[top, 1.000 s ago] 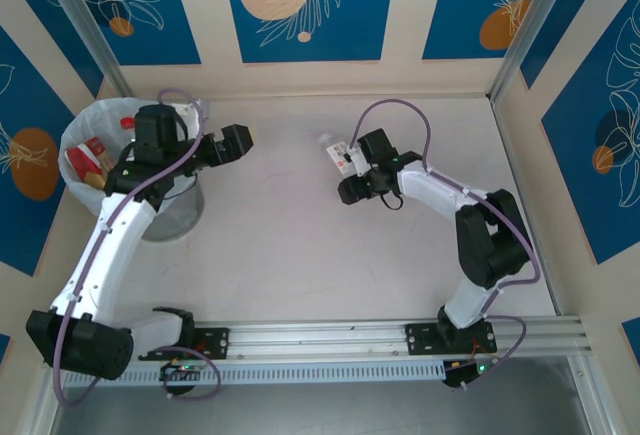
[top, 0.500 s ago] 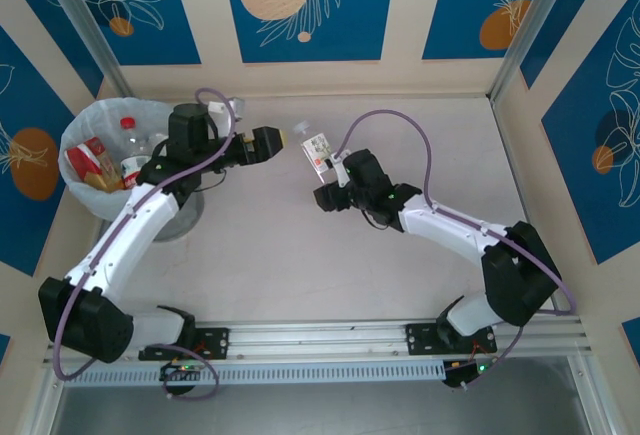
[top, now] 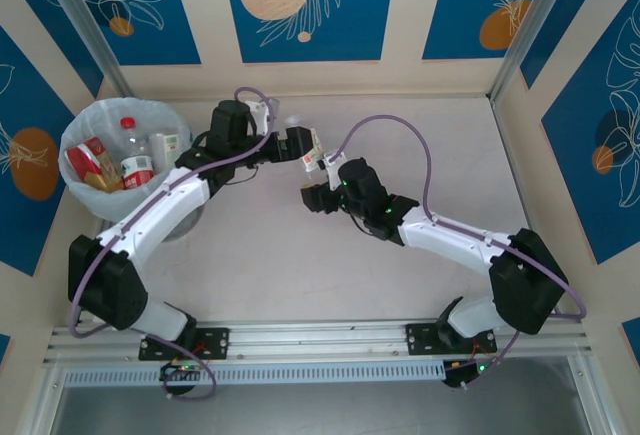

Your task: Put the plastic bottles in the bin

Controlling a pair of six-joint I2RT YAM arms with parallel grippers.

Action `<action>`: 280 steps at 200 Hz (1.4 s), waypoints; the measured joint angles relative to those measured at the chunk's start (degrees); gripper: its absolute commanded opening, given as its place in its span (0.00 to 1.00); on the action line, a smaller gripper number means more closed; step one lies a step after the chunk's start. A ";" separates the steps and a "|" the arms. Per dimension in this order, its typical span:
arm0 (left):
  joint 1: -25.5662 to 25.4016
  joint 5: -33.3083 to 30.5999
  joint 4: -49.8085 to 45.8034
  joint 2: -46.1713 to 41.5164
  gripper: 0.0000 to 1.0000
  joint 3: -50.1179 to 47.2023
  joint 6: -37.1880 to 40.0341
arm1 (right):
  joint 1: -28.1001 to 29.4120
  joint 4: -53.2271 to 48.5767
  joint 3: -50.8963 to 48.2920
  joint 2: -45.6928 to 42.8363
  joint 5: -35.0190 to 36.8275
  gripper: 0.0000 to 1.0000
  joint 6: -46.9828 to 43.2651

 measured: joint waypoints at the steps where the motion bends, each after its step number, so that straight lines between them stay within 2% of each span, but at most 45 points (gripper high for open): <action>1: -0.04 0.00 0.00 0.07 0.98 0.02 0.02 | 0.07 0.04 0.00 -0.02 0.04 0.00 0.00; 14: -0.83 -0.13 0.07 0.92 0.94 0.42 0.07 | 0.79 0.59 0.00 -0.28 0.57 0.00 0.00; 56: -2.80 -1.01 0.22 2.34 0.71 1.36 1.49 | 1.64 1.03 0.00 -0.46 1.44 0.00 0.07; 81: -2.78 -0.98 0.24 2.51 0.65 1.44 1.86 | 1.64 1.44 0.00 -0.72 1.42 0.00 0.63; 107: -2.75 -0.83 0.50 2.78 0.60 1.64 2.38 | 1.62 1.66 0.00 -0.74 1.40 0.07 1.29; 158: -2.38 0.42 1.03 2.78 0.49 1.90 3.17 | 1.60 2.08 0.00 -1.11 0.94 0.45 2.56; 197: -2.38 1.03 1.97 2.78 0.43 1.92 3.23 | 1.07 1.99 0.00 -1.49 -0.17 0.63 3.26; 256: -2.45 1.62 2.12 2.54 0.41 2.08 4.57 | 0.31 1.81 -0.09 -2.23 -2.73 0.79 4.22; 265: -2.51 1.81 2.10 2.49 0.41 2.16 4.81 | 0.15 1.90 -0.17 -2.45 -3.21 0.90 4.24; 270: -2.60 1.86 2.10 2.47 0.41 2.19 4.96 | 0.04 2.23 -0.39 -2.67 -3.72 0.99 4.17; 280: -2.67 1.86 2.03 2.43 0.40 2.21 5.27 | -0.04 2.80 -0.81 -3.23 -4.61 1.00 4.11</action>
